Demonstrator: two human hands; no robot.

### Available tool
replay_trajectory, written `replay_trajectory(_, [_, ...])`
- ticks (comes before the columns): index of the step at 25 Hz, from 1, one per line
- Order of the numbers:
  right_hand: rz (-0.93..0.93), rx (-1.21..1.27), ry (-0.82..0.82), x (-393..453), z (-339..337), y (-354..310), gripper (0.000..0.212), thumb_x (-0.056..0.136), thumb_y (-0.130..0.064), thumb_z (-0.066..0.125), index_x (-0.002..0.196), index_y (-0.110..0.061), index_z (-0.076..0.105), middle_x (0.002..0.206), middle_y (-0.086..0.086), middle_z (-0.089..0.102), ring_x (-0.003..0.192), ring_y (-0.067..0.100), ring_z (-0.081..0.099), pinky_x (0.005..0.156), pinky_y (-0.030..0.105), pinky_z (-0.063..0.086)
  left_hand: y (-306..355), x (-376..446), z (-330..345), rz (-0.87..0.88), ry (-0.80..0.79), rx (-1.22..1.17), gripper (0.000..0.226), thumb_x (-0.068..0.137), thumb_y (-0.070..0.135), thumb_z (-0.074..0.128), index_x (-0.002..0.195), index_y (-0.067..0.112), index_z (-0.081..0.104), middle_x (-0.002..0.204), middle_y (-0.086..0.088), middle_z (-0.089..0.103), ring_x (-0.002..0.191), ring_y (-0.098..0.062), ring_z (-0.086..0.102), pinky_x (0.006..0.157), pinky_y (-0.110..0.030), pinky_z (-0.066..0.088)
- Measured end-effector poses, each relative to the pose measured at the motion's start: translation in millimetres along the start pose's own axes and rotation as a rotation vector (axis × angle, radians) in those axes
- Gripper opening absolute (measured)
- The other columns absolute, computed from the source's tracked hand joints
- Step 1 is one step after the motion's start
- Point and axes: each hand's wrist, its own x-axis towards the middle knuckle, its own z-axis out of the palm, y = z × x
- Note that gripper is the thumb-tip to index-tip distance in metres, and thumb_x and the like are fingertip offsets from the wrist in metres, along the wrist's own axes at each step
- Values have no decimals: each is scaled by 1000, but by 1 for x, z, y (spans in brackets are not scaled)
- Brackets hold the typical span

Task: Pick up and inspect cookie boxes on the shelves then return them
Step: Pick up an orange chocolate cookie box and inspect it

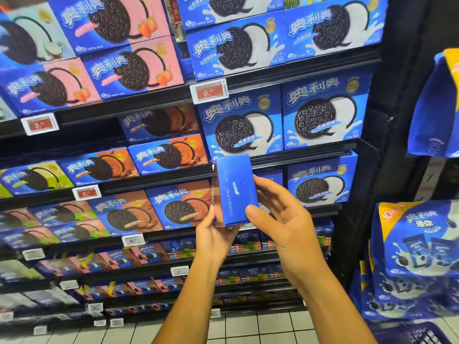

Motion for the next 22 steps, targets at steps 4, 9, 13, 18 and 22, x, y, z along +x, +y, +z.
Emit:
replay_trajectory(4, [4, -3, -13, -1, 2, 1, 51, 78, -14, 72, 128, -17, 63, 125, -9, 70, 120, 5, 63, 91, 18, 52, 1, -1, -7, -3, 33, 31, 36, 103, 29, 43, 108, 17, 77, 112, -10, 74, 93, -25, 73, 73, -38, 58])
replay_trajectory(9, [13, -7, -34, -3, 4, 3, 48, 80, -15, 73, 127, -21, 64, 126, -9, 70, 122, 7, 62, 93, 20, 52, 2, -7, -10, -8, 72, 72, 38, 104, 29, 41, 103, 19, 78, 107, -10, 74, 90, -24, 72, 76, -38, 59])
replay_trajectory(13, [19, -10, -30, -6, 3, 3, 49, 79, -15, 74, 127, -21, 64, 125, -9, 70, 122, 6, 61, 91, 18, 52, 0, -12, -12, -22, 107, 71, 34, 103, 28, 43, 103, 16, 75, 103, -11, 74, 87, -25, 72, 80, -40, 56])
replay_trajectory(18, [25, -78, 47, -8, 2, 2, 57, 76, -24, 80, 128, -33, 58, 128, -19, 66, 121, -1, 59, 95, 22, 53, -1, -22, -6, -77, 145, 77, 24, 89, 31, 62, 96, 13, 76, 91, -11, 74, 74, -23, 72, 66, -37, 59])
replay_trajectory(22, [43, -90, 86, -2, -9, -3, 70, 76, -26, 75, 135, -50, 45, 136, -26, 57, 132, -2, 49, 103, 34, 49, 9, -28, 2, -148, 211, 124, 39, 74, 27, 72, 109, 10, 69, 100, -14, 76, 80, -26, 75, 58, -35, 58])
